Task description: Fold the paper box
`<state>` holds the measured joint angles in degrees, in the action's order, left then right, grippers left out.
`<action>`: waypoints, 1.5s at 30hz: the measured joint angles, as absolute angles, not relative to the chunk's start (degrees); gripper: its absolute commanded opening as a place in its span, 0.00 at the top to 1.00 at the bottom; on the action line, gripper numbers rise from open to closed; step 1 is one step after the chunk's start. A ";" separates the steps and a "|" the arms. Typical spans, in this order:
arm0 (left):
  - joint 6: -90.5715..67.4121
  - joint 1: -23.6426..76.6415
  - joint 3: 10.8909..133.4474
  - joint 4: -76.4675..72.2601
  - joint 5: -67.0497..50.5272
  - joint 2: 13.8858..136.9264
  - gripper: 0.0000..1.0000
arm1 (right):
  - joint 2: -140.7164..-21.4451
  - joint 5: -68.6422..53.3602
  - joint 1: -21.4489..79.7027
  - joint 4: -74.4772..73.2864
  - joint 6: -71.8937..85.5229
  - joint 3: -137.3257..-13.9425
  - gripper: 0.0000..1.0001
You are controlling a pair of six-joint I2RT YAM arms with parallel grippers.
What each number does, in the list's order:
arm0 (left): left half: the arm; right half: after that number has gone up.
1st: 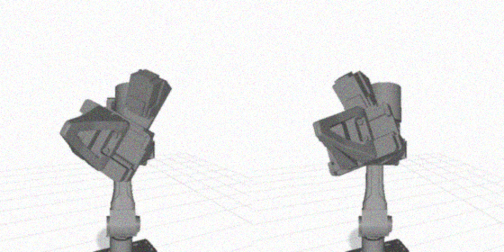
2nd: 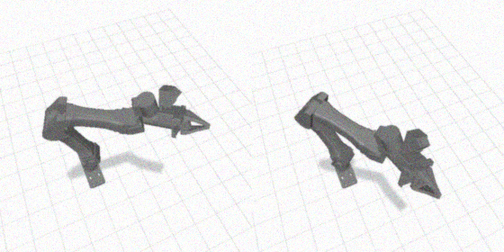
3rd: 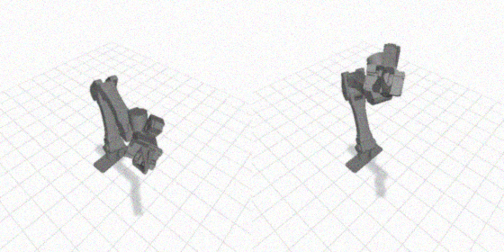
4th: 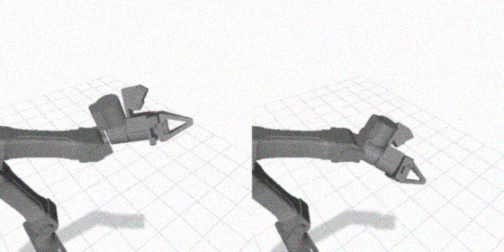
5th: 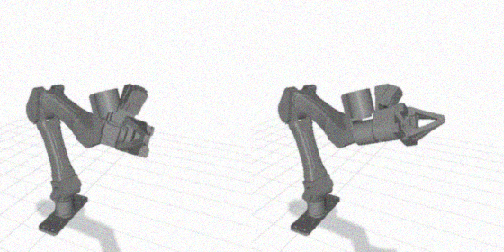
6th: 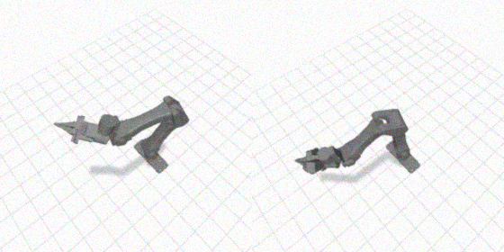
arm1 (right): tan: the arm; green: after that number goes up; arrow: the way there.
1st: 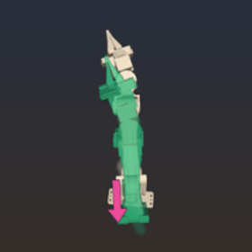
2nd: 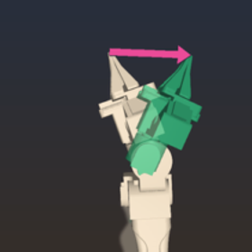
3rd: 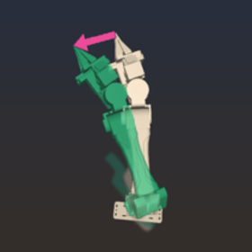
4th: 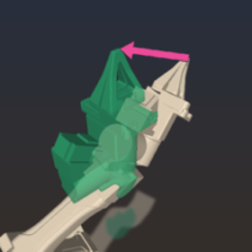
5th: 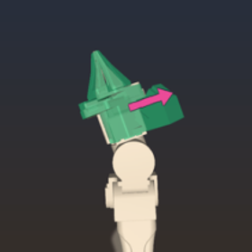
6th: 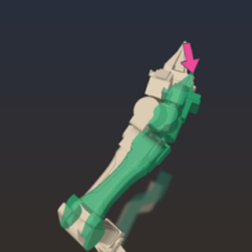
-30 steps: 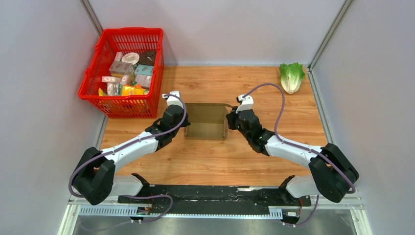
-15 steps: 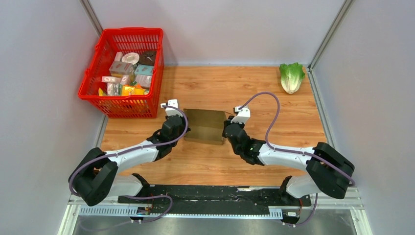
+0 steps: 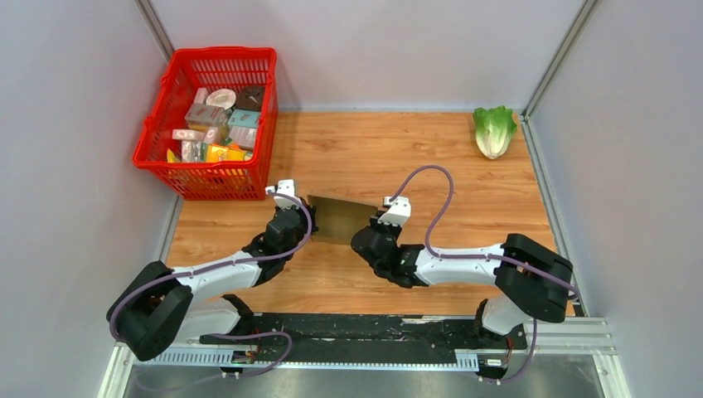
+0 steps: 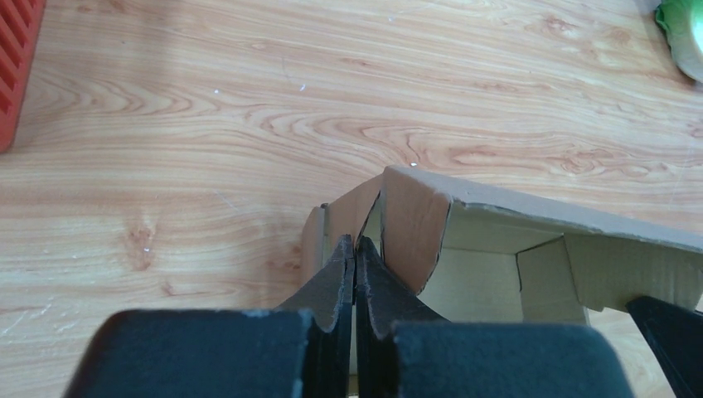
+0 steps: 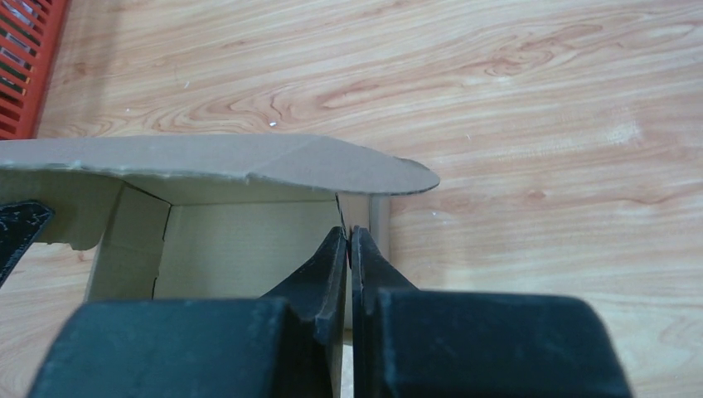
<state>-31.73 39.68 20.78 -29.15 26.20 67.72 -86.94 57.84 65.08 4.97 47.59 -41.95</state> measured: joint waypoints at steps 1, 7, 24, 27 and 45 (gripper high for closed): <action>-31.68 39.68 20.45 -29.39 26.00 67.59 1.00 | -87.31 58.24 65.34 4.64 48.27 -41.98 0.95; -31.75 39.68 18.20 -31.59 24.80 67.11 1.00 | -88.90 60.20 67.02 3.55 51.24 -41.95 0.92; -31.75 39.79 14.48 -34.57 24.08 66.52 1.00 | -83.24 60.10 69.06 -5.58 55.77 -37.80 0.63; -31.64 39.79 14.39 -34.61 24.10 66.52 1.00 | -77.03 57.45 69.38 -7.84 54.54 -35.55 0.38; -31.11 39.86 14.31 -34.35 24.08 66.54 1.00 | -58.52 12.08 43.09 -24.12 38.15 -50.78 0.00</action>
